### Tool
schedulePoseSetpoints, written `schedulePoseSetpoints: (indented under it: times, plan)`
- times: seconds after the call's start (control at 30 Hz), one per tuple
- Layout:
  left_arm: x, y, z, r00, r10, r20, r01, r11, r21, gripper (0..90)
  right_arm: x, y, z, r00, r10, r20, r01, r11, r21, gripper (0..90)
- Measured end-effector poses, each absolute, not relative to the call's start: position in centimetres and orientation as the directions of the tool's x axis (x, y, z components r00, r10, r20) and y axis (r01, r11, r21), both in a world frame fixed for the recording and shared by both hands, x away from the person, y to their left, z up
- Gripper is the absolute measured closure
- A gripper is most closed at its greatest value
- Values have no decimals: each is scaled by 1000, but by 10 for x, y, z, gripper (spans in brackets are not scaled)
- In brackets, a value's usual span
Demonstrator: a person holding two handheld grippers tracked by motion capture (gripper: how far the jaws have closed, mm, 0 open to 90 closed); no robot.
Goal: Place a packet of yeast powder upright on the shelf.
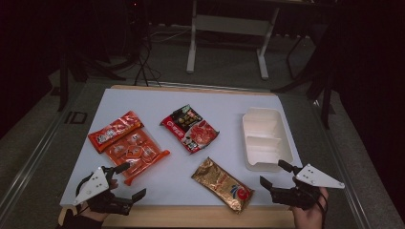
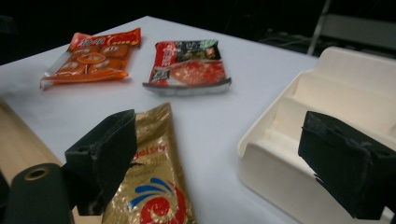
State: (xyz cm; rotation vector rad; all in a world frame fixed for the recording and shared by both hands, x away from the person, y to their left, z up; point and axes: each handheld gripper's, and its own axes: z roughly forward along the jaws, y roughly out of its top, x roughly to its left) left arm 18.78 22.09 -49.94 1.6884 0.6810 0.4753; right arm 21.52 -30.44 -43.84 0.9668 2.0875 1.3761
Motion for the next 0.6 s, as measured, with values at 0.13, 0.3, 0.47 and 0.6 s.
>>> schedulePoseSetpoints:
  times: [0.13, 0.3, 0.47, 0.6]
  plan:
    - [188, 221, -499, 743, 667, -53, 188, -132, 973, 23, 214, -299, -434, -651, 759, -25, 297, 284, 912, 129]
    - [188, 219, -500, 748, 661, -58, 191, -130, 973, 23, 215, -291, -426, -674, 739, -26, 287, 295, 911, 124]
    - [188, 219, -500, 752, 658, -50, 190, -143, 971, 23, 222, -283, -419, -714, 699, -33, 256, 305, 917, 115]
    - [188, 218, -500, 752, 657, -53, 193, -143, 971, 23, 231, -276, -416, -729, 685, -5, 287, 311, 906, 111]
